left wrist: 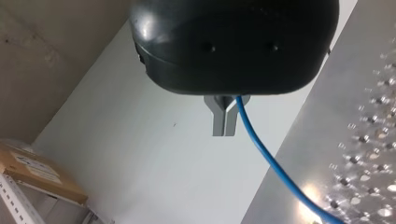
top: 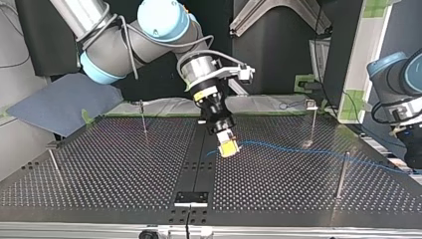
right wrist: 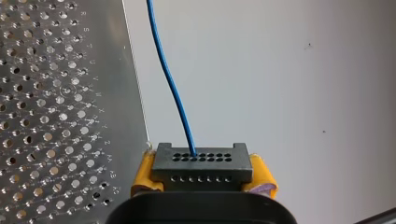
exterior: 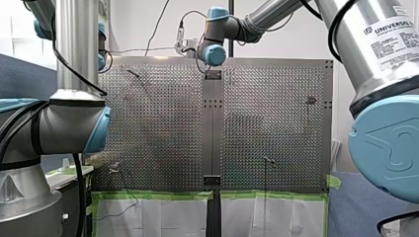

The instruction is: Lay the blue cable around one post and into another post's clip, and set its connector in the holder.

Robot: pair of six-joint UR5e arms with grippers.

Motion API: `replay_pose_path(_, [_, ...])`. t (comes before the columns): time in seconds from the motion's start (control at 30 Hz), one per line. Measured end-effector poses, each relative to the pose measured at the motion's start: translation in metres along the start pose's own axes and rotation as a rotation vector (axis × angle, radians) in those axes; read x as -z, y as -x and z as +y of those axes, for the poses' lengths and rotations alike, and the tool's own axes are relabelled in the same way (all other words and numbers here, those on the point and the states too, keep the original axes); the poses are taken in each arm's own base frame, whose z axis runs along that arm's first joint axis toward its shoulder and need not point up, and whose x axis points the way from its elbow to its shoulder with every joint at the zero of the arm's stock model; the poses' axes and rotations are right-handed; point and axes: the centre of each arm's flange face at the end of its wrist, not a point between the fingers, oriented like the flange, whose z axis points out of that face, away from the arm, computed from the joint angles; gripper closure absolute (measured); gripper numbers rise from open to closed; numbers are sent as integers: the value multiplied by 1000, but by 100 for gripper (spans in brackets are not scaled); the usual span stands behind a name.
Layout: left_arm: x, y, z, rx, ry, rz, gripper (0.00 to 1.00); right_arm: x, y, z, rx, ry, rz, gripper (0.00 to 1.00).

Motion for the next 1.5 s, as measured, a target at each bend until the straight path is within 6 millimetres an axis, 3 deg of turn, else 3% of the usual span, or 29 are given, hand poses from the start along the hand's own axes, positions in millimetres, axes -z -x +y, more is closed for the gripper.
replay_pose_path(0.17, [-18, -8, -3, 2, -43, 32, 100, -9, 3, 4, 0, 3, 9, 100])
replay_pose_path(0.47, [-39, -17, -32, 30, -140, 61, 100, -18, 5, 18, 6, 23, 21, 100])
replay_pose_path(0.77, [-53, -16, -37, 35, -127, 31, 100, -21, 29, 39, 15, 55, -11, 100])
replay_pose_path(1.0, [-52, -28, -28, 10, -93, 50, 100, -20, 37, 53, 28, 85, -36, 100])
replay_pose_path(1.27, [-37, -46, -19, 17, -89, 87, 100, -16, 45, 63, 39, 106, -80, 100])
replay_pose_path(1.5, [-22, -63, -5, 42, -84, 89, 100, -10, 63, 67, 50, 120, -149, 100])
